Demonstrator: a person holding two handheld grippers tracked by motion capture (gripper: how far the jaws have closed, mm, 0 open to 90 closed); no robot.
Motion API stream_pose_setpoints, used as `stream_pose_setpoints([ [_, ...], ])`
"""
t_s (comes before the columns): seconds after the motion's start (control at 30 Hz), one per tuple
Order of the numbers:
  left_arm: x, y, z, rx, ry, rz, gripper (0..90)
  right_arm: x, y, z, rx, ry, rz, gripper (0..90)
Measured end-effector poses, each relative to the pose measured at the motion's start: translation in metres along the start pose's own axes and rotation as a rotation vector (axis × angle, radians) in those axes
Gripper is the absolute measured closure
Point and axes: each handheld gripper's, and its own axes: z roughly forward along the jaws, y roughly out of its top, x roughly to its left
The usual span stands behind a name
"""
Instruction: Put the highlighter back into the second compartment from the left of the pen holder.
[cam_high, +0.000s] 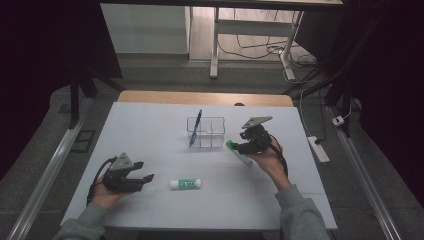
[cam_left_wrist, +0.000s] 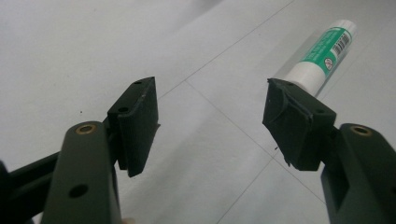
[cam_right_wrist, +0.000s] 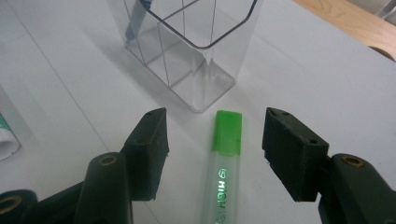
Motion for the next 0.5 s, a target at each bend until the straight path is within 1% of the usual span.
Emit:
stream_pose_setpoints([
  [0.17, 0.0, 0.0, -0.001, -0.001, 0.0, -0.002, 35.2, -0.005, 0.002, 0.008, 0.04, -0.003, 0.022, 38.7],
  [0.23, 0.0, 0.0, -0.001, 0.0, 0.0, -0.002, 35.2, -0.007, 0.002, 0.009, 0.042, 0.002, 0.037, 38.8],
  [0.33, 0.0, 0.0, 0.0, 0.0, 0.001, -0.002, 35.2, -0.01, 0.003, 0.012, 0.066, -0.008, 0.036, 38.7],
  [0.5, 0.0, 0.0, 0.0, 0.0, 0.001, -0.001, 35.2, -0.016, 0.006, 0.018, 0.089, -0.007, 0.057, 38.4],
])
